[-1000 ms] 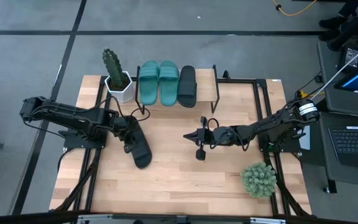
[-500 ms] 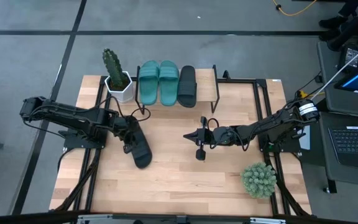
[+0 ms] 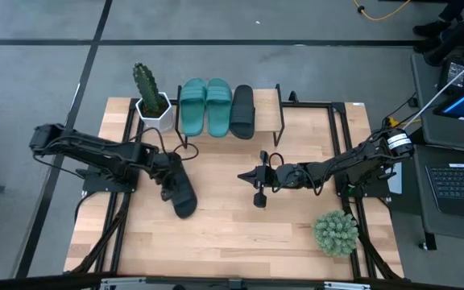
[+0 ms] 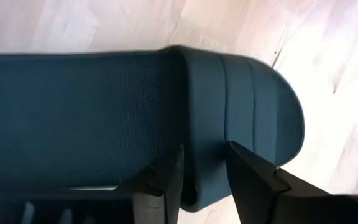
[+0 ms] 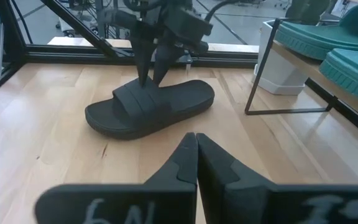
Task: Pick and place slides into the shelf
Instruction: Put the black slipper on the shelf
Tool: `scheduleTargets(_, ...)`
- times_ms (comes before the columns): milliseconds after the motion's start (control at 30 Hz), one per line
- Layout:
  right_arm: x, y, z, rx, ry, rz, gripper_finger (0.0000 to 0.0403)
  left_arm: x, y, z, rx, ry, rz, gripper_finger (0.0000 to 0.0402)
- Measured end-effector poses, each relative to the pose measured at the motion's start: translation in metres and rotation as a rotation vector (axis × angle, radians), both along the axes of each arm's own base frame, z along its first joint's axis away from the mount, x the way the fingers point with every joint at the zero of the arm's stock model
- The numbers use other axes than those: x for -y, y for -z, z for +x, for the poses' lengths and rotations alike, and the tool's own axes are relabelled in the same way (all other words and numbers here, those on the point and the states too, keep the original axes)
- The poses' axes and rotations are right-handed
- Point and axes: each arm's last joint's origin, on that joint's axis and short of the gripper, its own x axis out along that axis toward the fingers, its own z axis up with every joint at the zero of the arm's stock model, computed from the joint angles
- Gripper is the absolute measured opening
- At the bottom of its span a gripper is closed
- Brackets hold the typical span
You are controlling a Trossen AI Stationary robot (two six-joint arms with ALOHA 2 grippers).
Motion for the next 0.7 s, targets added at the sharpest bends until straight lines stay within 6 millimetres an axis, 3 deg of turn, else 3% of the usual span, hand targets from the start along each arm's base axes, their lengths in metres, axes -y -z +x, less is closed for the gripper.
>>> scheduleTargets(300, -0.0001, 0.0001, 0.0, -0.001, -0.001, -0.003, 0.0003, 0.0011, 0.0063, 0.004, -0.03, 0.046, -0.026, 0.0107)
scheduleTargets(567, 0.0, 0.0001, 0.0, -0.002, -0.001, -0.003, 0.0003, 0.0017, 0.0048, 0.0065, -0.006, 0.037, -0.056, 0.0012)
scheduleTargets(700, 0.0, 0.0001, 0.0, -0.002, -0.001, -0.004, 0.0003, 0.0019, 0.0047, 0.0064, -0.01, 0.027, -0.069, 0.0006)
